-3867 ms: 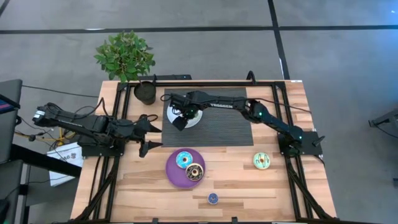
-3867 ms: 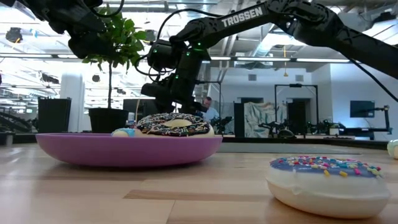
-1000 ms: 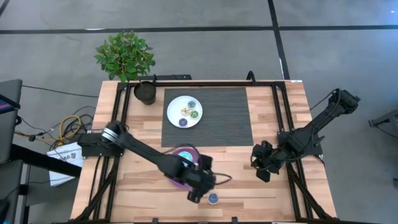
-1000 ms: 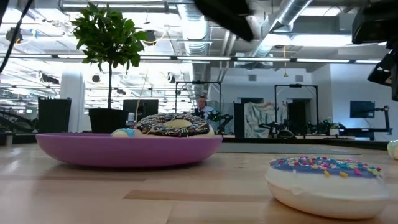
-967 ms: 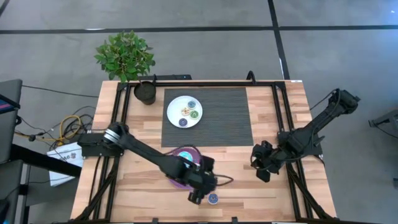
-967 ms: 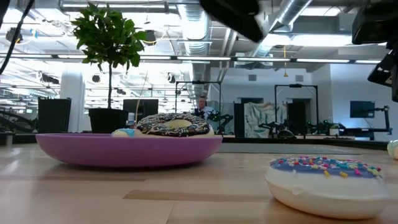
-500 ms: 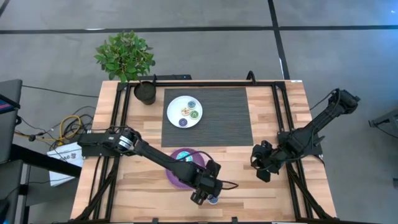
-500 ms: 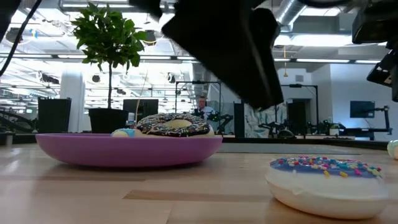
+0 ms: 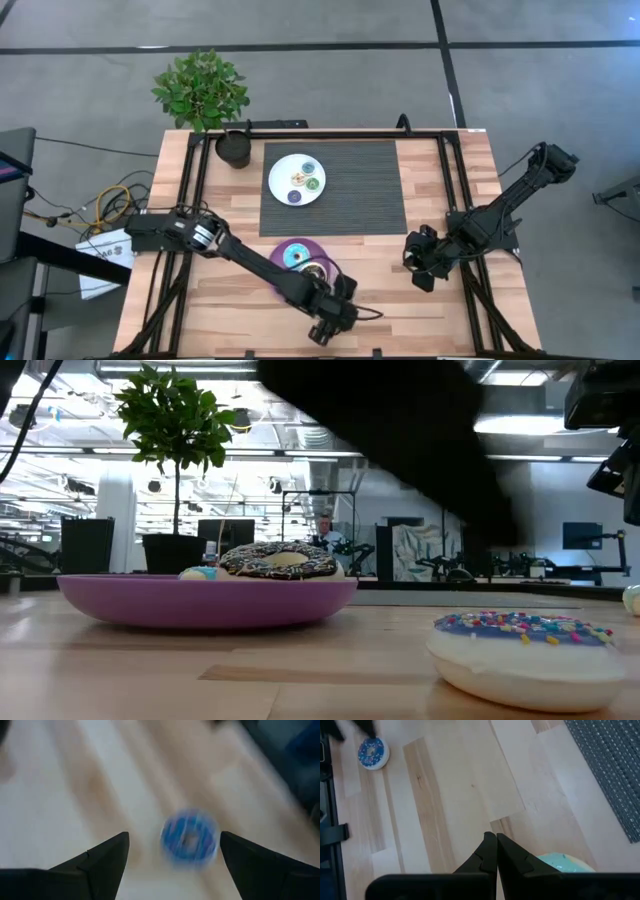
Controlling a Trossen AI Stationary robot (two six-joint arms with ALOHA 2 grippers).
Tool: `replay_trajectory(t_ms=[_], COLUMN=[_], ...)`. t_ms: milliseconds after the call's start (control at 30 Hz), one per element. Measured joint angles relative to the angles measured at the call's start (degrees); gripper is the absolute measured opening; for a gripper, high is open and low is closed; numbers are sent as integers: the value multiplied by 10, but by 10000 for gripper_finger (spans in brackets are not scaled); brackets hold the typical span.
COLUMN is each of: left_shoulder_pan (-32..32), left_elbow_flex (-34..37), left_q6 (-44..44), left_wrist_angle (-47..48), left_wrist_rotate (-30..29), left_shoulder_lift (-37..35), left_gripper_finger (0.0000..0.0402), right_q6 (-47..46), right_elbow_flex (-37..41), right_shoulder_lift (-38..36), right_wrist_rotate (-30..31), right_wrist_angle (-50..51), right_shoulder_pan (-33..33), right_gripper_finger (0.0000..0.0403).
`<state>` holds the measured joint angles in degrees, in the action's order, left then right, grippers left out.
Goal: Pick & Place donuts
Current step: Put the small blue donut on the white plate
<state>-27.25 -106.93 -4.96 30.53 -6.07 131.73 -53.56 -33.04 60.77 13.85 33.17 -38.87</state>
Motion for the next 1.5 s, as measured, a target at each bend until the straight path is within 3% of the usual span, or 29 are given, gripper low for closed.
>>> replay_trajectory(t_ms=[233, 600, 800, 1167, 1500], left_shoulder_pan=[-1, -1, -1, -1, -1], left_elbow_flex=[0, 3, 3, 3, 2], left_q6=[2, 29, 52, 42, 52], left_wrist_angle=[-50, -72, -103, -65, -38], left_wrist_rotate=[43, 45, 80, 35, 43], left_shoulder_lift=[24, 34, 51, 53, 53], left_gripper_finger=[306, 306, 306, 306, 306], right_q6=[-4, -5, -5, -5, -5], right_elbow_flex=[0, 0, 0, 0, 0], right_shoulder_lift=[0, 4, 4, 4, 4], right_wrist_rotate=[0, 0, -2, -3, -3], right_wrist_angle=[-5, -6, -4, -3, -3], right_shoulder_pan=[0, 0, 0, -1, -1], right_gripper_finger=[0, 0, 0, 0, 0])
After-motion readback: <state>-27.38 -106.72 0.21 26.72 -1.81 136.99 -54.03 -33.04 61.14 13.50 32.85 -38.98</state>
